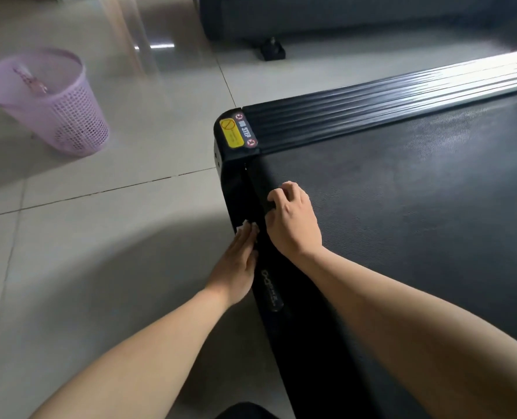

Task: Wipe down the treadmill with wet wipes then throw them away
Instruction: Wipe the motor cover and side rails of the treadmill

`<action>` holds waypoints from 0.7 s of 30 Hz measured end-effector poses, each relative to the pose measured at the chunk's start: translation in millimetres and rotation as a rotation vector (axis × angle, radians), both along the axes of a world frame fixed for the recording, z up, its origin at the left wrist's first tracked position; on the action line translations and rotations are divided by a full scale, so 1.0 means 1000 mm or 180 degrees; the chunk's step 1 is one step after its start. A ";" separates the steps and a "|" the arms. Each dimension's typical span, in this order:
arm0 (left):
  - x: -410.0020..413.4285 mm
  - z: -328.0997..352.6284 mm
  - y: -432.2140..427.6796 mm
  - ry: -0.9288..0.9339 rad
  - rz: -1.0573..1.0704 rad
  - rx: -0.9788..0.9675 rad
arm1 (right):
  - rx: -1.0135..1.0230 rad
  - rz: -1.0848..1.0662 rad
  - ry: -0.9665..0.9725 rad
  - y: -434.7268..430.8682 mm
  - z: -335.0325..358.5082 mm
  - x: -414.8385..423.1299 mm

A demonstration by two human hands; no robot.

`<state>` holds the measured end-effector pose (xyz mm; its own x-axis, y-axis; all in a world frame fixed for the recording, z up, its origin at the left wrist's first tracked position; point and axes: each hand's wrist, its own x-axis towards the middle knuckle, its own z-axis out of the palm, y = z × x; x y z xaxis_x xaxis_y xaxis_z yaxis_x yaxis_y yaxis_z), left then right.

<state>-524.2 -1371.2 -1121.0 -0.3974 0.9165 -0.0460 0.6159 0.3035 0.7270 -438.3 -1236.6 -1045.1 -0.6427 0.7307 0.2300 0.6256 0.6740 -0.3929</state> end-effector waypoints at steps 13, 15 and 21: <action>-0.065 0.000 0.070 0.0113 0.0495 0.0069 | 0.0353 -0.0060 -0.0272 0.001 -0.005 -0.015; -0.060 0.004 0.073 -0.0071 0.0594 0.0083 | 0.0345 -0.0085 -0.0268 0.000 -0.004 -0.015; -0.055 0.012 0.063 -0.0024 0.0647 0.0057 | 0.0343 -0.0098 -0.0345 -0.002 0.002 -0.016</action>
<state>-579.2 -1308.7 -1109.2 -0.5740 0.8182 -0.0342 0.5378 0.4081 0.7377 -454.4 -1239.1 -1043.2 -0.6456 0.7253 0.2388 0.6815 0.6884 -0.2485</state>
